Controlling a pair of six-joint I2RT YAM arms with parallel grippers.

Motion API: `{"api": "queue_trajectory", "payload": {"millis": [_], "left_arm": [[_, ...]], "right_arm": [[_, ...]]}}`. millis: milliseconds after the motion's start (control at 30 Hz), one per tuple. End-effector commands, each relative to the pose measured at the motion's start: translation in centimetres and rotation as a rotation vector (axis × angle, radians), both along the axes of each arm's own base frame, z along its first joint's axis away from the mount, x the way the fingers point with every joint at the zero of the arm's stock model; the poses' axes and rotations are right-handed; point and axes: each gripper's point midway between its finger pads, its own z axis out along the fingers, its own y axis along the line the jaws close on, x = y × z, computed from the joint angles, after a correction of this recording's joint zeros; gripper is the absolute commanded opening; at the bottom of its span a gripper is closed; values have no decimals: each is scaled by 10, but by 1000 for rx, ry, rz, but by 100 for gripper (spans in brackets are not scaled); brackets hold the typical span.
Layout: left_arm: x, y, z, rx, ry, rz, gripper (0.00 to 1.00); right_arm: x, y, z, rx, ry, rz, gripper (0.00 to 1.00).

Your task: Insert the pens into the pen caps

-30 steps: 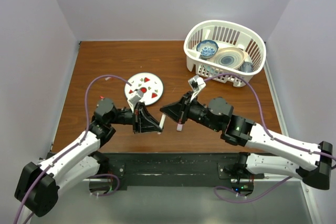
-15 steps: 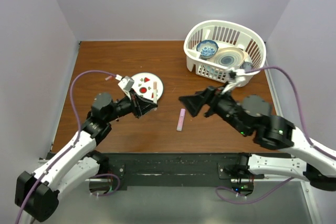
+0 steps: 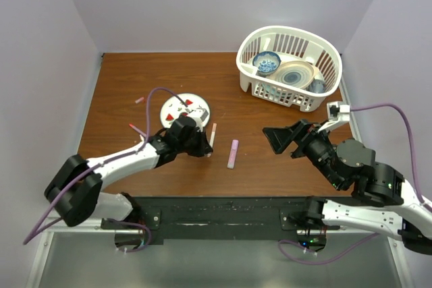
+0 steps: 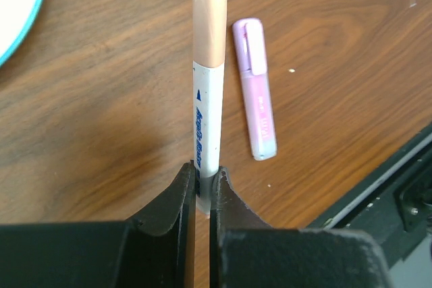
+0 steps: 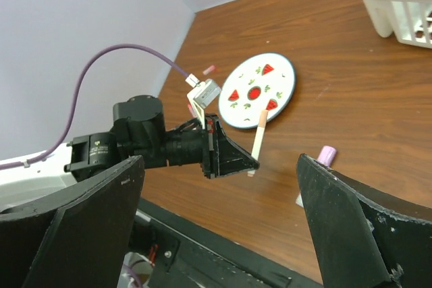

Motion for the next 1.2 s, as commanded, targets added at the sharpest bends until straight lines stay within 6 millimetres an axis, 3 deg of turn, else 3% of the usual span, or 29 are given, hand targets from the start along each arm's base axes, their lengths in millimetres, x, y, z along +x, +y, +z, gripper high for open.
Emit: {"api": "queue_trajectory", "payload": {"millis": [0,67,233,300,333,400,500,600,733,767,867,933,1033,1167], "left_arm": [[10,-20,2,-36,9,8,0],[4,-22,-14,-25,65,0,0],[-5,-25,-32,-7,125,-21,2],[-6,-25,-32,-8,130,-19,7],[-6,-24,-32,-5,130,-14,16],[-6,-21,-28,3,138,7,25],[-5,-18,-12,-12,122,39,40],[-1,-21,18,-54,80,49,69],[14,-5,61,-66,-13,163,74],[28,12,78,-55,-78,266,74],[55,74,96,5,-118,536,74],[70,126,94,40,-104,683,73],[78,180,84,103,-102,815,69],[76,233,60,220,-60,994,62]], "right_arm": [[4,-14,1,8,6,-62,99],[3,-14,0,5,8,-59,99],[2,-15,-1,-2,11,-57,99],[2,-16,-1,2,15,-61,99],[2,-16,-2,-1,19,-62,99],[2,-17,-1,3,21,-61,99],[0,-17,-1,9,23,-53,99],[0,-17,-3,6,26,-51,99],[0,-15,-5,-1,30,-46,99],[0,-13,-5,-4,32,-43,99],[-1,-9,-8,-6,37,-29,99],[-1,-7,-10,-8,38,-22,99],[-2,-4,-13,-7,42,-15,99],[-2,-1,-16,-8,42,-4,99]]}}
